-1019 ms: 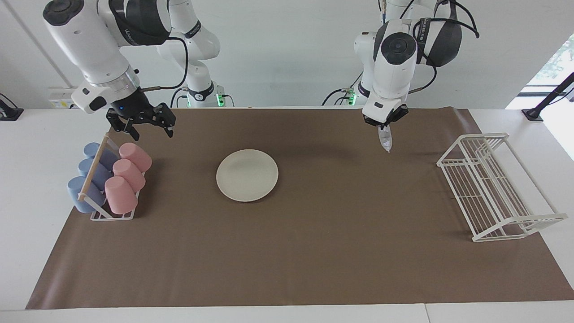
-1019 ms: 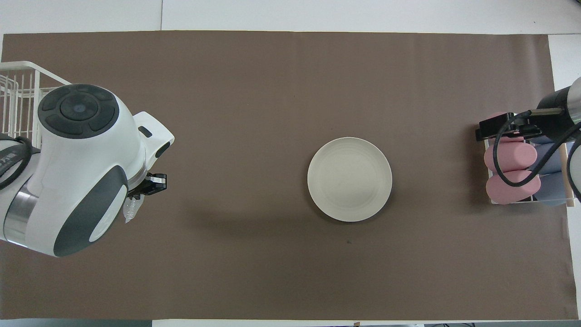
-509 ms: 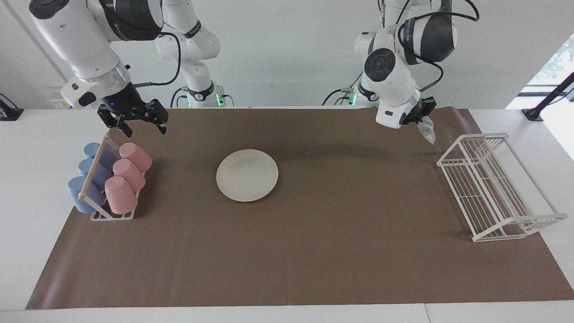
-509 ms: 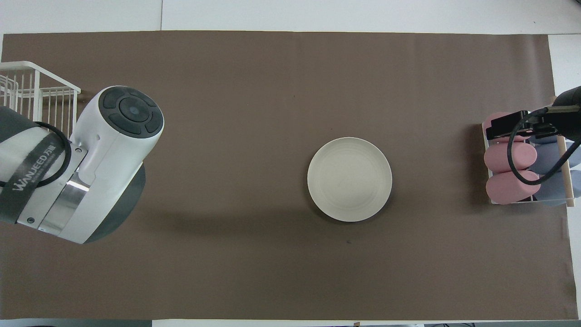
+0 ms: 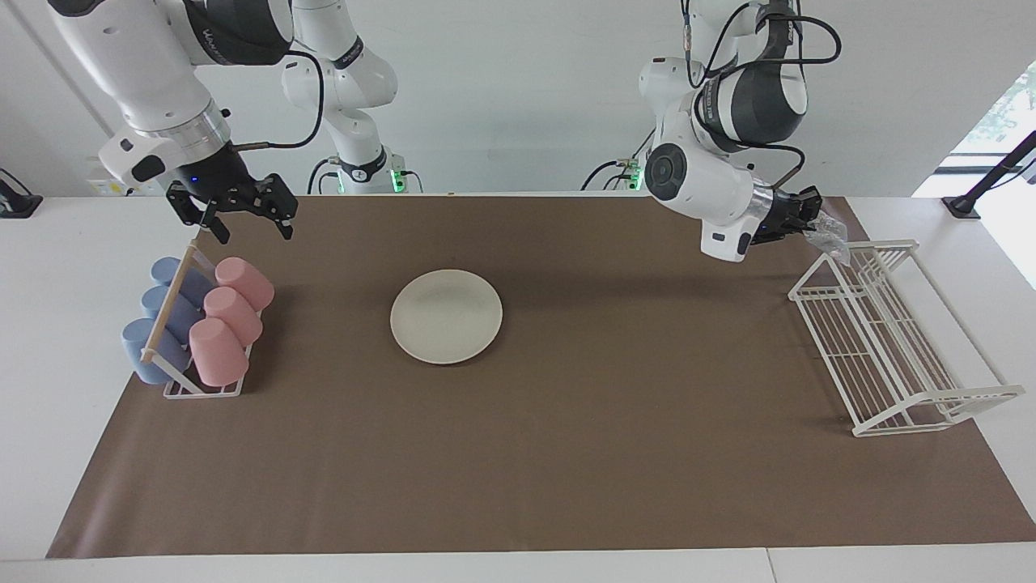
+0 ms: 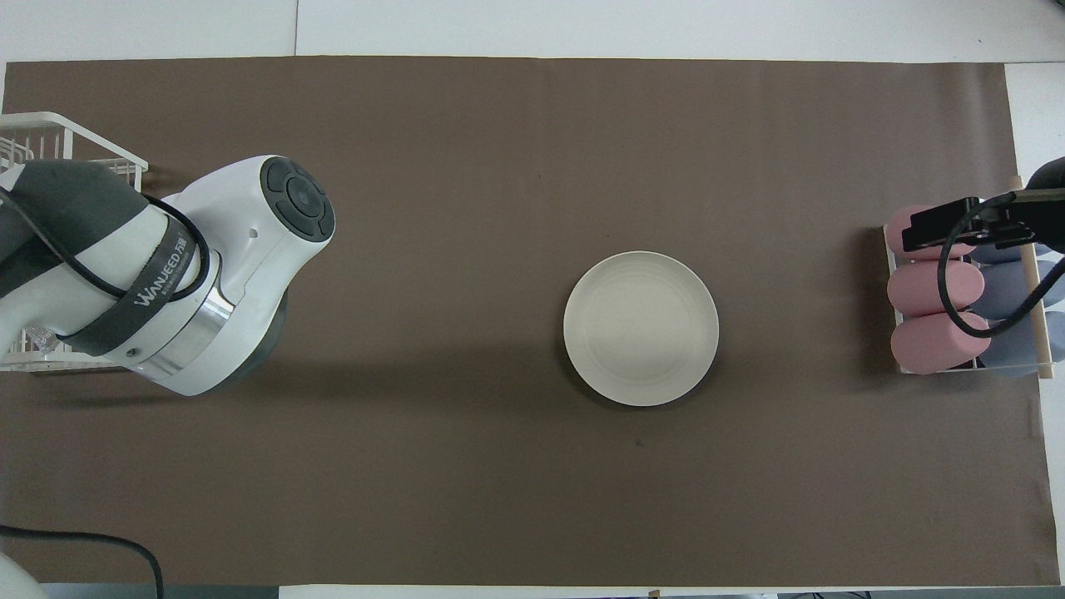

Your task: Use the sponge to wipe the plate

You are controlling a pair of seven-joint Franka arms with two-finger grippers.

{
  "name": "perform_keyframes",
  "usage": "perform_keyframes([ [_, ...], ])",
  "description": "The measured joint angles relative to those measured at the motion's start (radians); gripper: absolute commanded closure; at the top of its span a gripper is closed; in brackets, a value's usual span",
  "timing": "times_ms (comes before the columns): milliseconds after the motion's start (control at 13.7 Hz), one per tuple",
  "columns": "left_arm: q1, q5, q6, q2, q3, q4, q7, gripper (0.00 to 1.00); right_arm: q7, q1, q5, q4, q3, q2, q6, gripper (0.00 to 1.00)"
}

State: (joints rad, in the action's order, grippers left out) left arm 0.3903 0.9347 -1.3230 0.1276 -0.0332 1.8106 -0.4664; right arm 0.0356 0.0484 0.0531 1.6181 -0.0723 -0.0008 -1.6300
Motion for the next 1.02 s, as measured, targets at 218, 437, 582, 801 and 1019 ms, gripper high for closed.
perform_keyframes([
  [218,-0.062,0.126,-0.065,0.067,0.002,-0.001,-0.001,1.00,0.000,0.000,0.000,0.000,0.000,0.002,0.000,0.00],
  [437,-0.133,0.220,-0.149,0.157,0.004,-0.031,-0.003,1.00,0.000,0.000,0.000,0.000,-0.001,0.002,0.000,0.00],
  [582,-0.154,0.228,-0.182,0.231,0.004,-0.096,-0.004,1.00,0.000,0.000,0.000,-0.001,-0.001,0.002,0.000,0.00],
  [801,-0.176,0.226,-0.223,0.281,0.004,-0.139,-0.011,1.00,0.000,0.003,0.000,-0.005,0.000,0.002,-0.001,0.00],
  [1019,-0.191,0.210,-0.257,0.282,0.004,-0.141,-0.046,1.00,0.000,0.005,0.000,-0.007,0.000,0.002,-0.001,0.00],
])
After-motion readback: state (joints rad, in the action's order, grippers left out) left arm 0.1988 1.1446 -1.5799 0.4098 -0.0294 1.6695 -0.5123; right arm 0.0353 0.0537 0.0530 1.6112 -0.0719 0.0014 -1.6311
